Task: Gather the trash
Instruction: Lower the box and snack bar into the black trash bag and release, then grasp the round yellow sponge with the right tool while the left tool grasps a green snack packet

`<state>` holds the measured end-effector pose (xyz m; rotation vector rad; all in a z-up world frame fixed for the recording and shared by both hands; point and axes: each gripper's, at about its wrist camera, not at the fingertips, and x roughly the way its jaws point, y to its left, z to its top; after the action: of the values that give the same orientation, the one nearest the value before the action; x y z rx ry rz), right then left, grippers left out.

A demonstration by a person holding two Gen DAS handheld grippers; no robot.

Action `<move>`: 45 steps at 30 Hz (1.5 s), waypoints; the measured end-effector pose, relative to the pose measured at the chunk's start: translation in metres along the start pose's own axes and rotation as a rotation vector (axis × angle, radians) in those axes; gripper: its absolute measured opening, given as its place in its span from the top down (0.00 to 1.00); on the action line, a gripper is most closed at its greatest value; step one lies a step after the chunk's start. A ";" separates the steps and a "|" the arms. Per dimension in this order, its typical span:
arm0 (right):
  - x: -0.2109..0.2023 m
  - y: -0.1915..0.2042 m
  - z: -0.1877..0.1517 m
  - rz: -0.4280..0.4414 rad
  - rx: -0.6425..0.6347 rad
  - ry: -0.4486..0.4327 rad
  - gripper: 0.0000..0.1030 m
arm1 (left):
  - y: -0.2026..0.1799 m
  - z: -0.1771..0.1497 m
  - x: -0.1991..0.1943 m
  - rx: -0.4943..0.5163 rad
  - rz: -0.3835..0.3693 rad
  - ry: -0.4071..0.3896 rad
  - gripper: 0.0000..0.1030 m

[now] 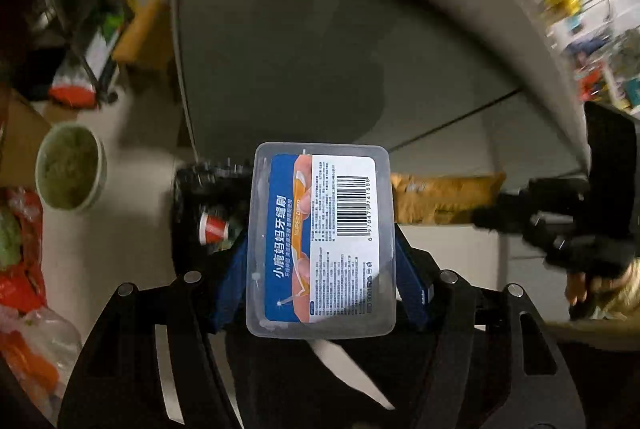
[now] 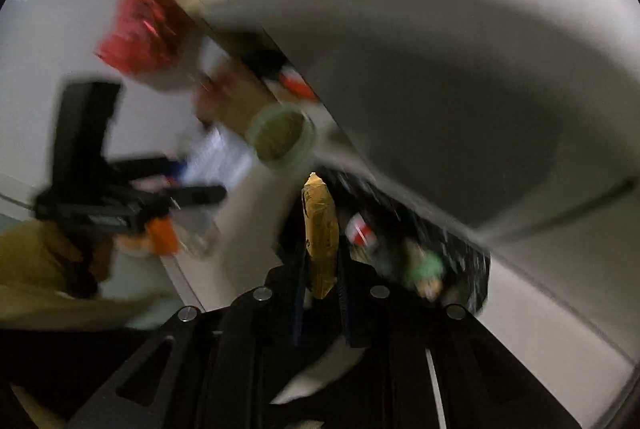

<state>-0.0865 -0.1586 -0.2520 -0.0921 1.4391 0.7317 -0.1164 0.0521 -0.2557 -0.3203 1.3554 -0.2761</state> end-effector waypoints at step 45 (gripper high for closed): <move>-0.179 0.082 0.188 -0.285 -0.235 -0.692 0.05 | -0.021 0.038 -0.127 -0.022 0.269 -0.430 0.14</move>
<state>0.0417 -0.0763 -0.0264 -0.1992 0.6603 0.6097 -0.1042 0.0827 -0.1258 -0.1974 0.9625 0.0344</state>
